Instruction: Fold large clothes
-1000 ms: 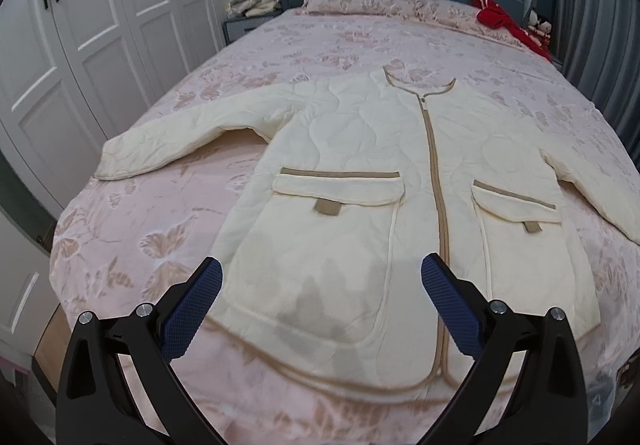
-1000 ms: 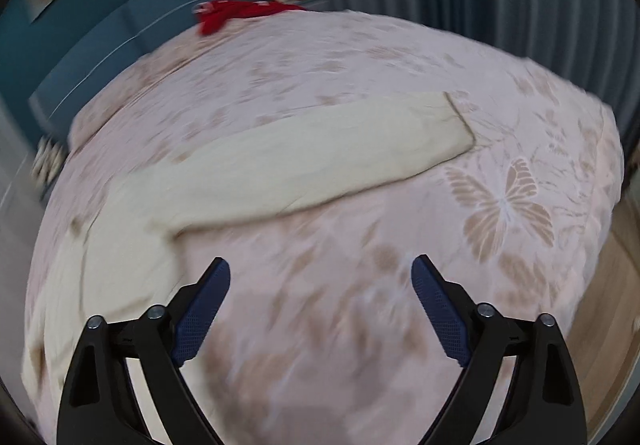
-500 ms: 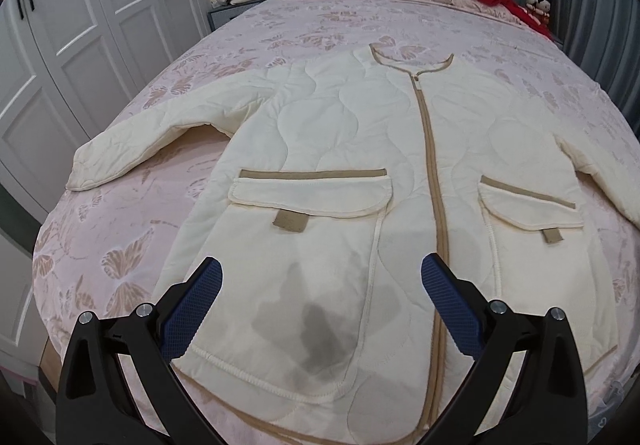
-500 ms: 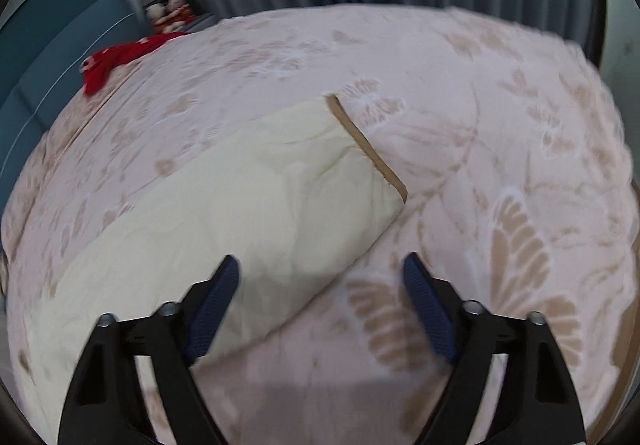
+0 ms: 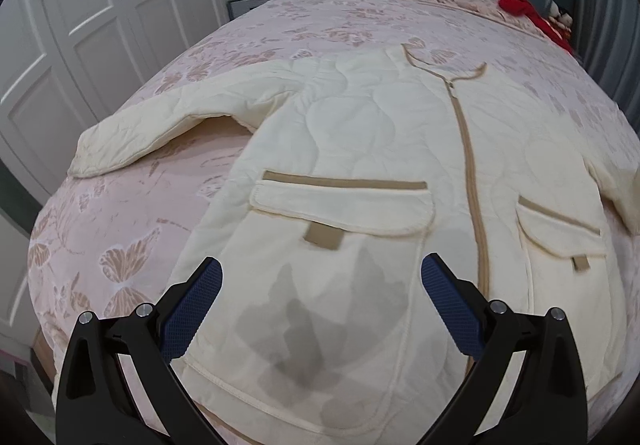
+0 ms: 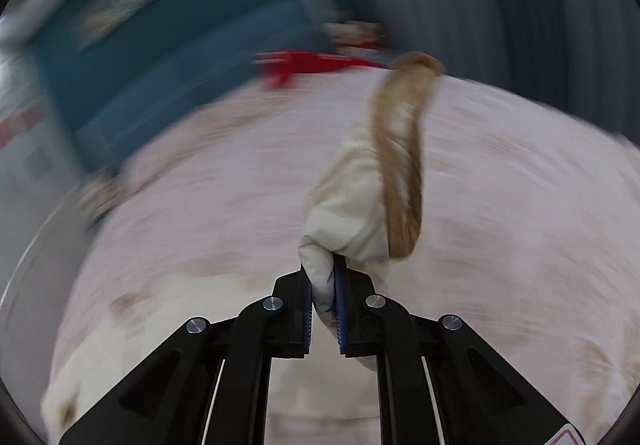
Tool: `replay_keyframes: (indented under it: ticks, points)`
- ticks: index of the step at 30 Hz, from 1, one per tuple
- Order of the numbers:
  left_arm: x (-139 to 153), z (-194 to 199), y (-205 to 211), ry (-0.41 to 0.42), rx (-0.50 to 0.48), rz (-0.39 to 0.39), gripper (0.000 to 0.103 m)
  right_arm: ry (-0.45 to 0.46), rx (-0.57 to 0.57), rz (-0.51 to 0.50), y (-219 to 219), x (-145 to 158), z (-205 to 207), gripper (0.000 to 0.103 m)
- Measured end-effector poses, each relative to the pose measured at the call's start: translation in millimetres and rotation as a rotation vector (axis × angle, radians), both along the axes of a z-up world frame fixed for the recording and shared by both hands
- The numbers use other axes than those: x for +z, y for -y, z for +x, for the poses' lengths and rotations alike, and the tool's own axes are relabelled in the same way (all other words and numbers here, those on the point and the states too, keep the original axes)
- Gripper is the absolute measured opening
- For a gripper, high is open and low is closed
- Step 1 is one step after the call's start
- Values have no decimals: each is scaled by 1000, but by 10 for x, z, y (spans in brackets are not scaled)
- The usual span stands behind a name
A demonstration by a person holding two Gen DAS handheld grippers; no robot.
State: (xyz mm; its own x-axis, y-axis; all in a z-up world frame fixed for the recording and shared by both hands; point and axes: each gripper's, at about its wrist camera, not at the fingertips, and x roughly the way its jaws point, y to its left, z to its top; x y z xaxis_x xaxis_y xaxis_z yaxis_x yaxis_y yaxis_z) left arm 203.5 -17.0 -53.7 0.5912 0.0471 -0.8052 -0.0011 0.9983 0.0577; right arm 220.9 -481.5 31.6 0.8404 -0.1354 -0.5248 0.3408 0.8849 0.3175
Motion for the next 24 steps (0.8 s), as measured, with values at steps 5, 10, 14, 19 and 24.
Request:
replay_keyframes:
  ticks: [5,10,14,19,24]
  points:
    - [45,34,-244,-4,49,-66,98,-49,446,-4,-1785,-100,633,22]
    - [89,166,-524,-29,75,-172,97,-112,566,-104,-2717,-432,548,49]
    - [67,446,-676,-54,80,-320,97,-135,473,-48,-2400,-548,181,61]
    - [-228,858,-526,-151,82,-521,97,-250,221,114,-1509,-897,-139,63]
    - [-581,1204,-305,-218,161,-667,94,-269,121,203,-1081,-1091,-149,63]
